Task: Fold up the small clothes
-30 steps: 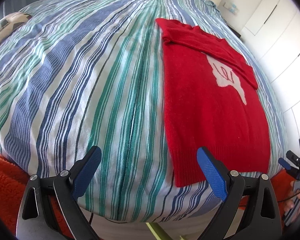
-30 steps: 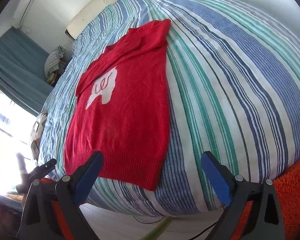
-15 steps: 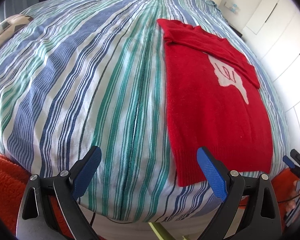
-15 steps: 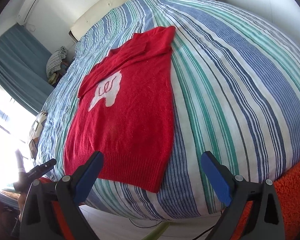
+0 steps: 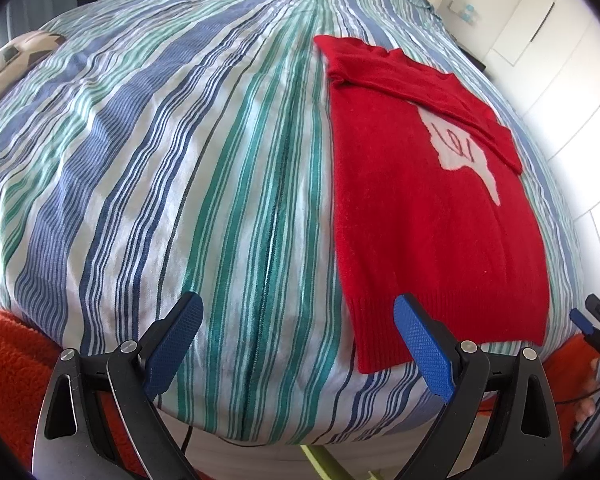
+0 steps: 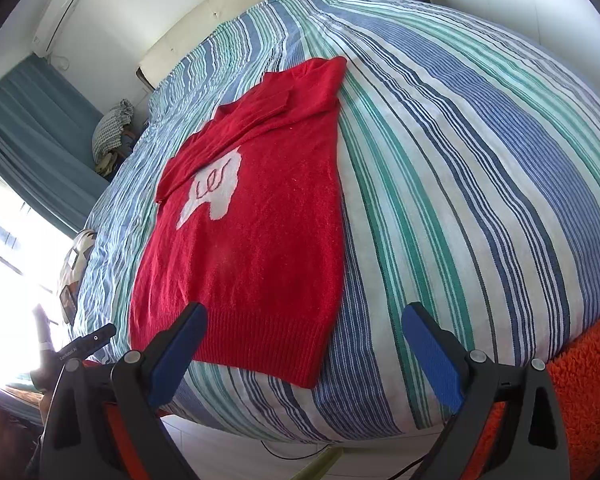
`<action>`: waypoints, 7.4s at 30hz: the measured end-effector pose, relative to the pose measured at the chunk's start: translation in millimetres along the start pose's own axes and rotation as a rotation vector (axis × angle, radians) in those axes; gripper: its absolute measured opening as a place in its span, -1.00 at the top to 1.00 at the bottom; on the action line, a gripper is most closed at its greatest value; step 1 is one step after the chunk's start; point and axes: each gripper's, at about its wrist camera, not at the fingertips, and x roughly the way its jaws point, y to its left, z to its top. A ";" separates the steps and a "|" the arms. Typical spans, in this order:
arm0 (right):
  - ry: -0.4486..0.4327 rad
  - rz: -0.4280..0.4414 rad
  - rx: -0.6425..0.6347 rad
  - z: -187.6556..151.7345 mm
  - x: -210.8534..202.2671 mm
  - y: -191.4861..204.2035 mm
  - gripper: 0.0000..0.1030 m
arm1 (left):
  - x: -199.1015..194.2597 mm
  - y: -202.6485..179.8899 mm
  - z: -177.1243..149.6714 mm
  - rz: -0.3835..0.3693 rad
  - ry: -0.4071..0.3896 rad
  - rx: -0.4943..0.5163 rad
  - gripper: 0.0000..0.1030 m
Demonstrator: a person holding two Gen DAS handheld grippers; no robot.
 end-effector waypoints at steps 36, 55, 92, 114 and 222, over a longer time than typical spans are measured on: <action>0.006 0.006 0.009 0.6 -1.4 -0.4 -0.88 | -0.4 2.6 0.7 -0.011 0.003 -0.015 -0.89; 0.337 0.117 0.085 -16.6 60.7 1.4 0.04 | 32.0 -48.6 -11.2 -0.169 0.187 0.115 0.69; -0.154 -0.032 -0.135 305.4 189.5 54.3 0.44 | 146.4 -58.1 340.4 -0.027 -0.138 -0.072 -0.15; -0.107 -0.136 -0.214 84.3 69.1 35.6 -0.37 | 39.1 -69.9 131.7 0.121 -0.092 0.126 -0.88; 0.104 -0.104 -0.566 112.6 220.2 208.5 -0.11 | 72.0 1.5 47.2 0.167 -0.067 0.074 -0.99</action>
